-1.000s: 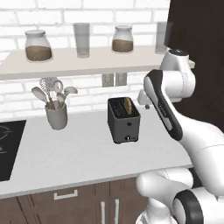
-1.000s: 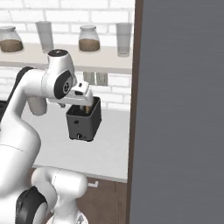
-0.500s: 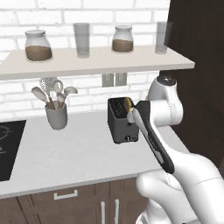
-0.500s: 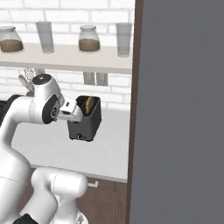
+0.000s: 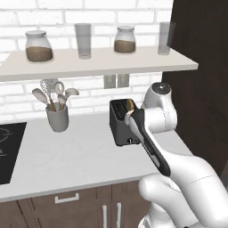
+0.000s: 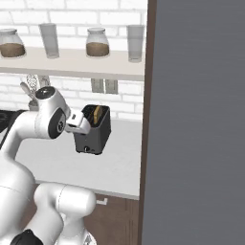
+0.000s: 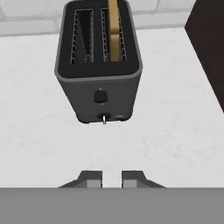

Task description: Start the toaster. Once the lever pops up, take the bread to the plate on the dining counter.

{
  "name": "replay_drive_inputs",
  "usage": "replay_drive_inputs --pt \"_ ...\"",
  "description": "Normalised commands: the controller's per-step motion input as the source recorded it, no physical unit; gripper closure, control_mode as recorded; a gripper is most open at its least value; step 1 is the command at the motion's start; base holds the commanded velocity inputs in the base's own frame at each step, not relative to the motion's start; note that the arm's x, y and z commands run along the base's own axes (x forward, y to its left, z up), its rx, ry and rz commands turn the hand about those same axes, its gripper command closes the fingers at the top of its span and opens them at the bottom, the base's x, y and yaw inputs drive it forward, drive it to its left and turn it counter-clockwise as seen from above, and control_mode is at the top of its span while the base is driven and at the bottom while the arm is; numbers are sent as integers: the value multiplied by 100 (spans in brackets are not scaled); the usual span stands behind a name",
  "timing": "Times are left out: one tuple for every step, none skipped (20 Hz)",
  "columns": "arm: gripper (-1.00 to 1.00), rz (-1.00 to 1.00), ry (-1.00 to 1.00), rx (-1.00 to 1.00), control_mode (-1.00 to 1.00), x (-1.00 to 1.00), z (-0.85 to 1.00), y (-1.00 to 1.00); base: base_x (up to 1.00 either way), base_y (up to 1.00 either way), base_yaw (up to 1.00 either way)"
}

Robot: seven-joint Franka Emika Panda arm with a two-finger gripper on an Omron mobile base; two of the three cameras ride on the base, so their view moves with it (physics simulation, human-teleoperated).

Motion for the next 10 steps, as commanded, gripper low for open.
replay_drive_inputs --pt "100 -11 0 0 -100 43 -1 6 0 0 0" --pt "100 -11 0 0 -100 46 -3 6 0 0 0" --pt "100 -11 0 0 -100 45 -4 5 0 0 0" --pt "100 -10 0 0 -100 41 -9 3 0 0 0" --pt "100 -10 0 0 -100 27 -8 0 0 0 0" --pt "100 -10 0 0 -100 21 -11 2 0 0 0" --pt "100 -11 0 0 -100 18 -15 6 0 0 0" --pt "100 -11 0 0 -100 15 -11 4 0 0 0" --pt "100 -10 0 0 -100 13 -19 0 0 0 0" --pt "100 -9 0 0 -100 13 -16 0 0 0 0"
